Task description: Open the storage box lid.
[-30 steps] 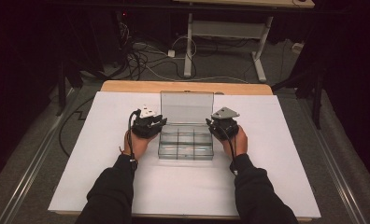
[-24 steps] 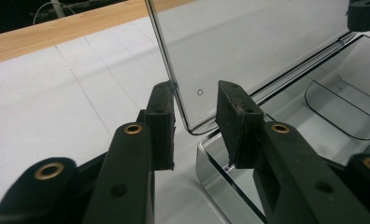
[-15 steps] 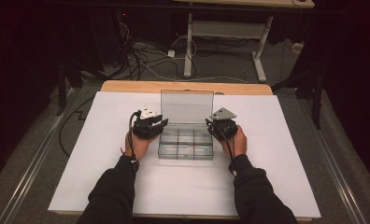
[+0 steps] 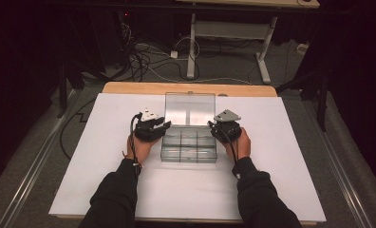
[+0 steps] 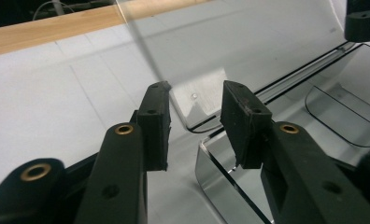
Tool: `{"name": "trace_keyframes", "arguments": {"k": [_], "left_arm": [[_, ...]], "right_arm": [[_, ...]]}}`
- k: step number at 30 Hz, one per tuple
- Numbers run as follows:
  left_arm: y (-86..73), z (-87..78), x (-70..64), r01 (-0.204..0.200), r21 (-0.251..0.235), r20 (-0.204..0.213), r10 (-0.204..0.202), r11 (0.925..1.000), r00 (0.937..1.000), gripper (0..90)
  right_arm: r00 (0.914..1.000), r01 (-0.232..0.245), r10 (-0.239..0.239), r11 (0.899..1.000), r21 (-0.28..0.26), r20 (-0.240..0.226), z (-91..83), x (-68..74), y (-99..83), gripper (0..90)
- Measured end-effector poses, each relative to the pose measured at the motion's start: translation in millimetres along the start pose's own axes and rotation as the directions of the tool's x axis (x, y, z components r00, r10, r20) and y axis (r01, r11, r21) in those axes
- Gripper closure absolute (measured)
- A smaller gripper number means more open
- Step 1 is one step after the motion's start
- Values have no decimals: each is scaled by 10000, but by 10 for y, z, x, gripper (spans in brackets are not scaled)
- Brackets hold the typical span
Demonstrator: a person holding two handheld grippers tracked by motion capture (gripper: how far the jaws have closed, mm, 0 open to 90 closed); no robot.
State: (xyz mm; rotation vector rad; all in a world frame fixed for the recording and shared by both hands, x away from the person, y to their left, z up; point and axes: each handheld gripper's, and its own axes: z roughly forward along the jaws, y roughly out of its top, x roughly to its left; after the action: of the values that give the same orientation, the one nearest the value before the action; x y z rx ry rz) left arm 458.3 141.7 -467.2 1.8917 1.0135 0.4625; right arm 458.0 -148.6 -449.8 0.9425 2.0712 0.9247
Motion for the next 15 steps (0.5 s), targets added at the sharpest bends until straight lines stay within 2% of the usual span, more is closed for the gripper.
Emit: {"name": "trace_keyframes", "arguments": {"k": [4,8,10,15], "left_arm": [[8,0,-15,-143,34,-83,143,9999,9999,606],[24,-45,-19,-340,152,-180,343,9993,9993,606],[43,-106,-21,-418,187,-110,420,9990,9991,606],[110,-330,-58,-1088,-47,-94,1088,9940,9940,605]], "right_arm": [[9999,144,-144,9999,57,5,5,22,5,621],[9998,206,-206,9997,127,56,-18,18,15,565],[10000,25,-25,9999,105,-14,-63,-1,22,550],[9996,-219,215,9996,-190,-203,-286,-87,59,527]]}}
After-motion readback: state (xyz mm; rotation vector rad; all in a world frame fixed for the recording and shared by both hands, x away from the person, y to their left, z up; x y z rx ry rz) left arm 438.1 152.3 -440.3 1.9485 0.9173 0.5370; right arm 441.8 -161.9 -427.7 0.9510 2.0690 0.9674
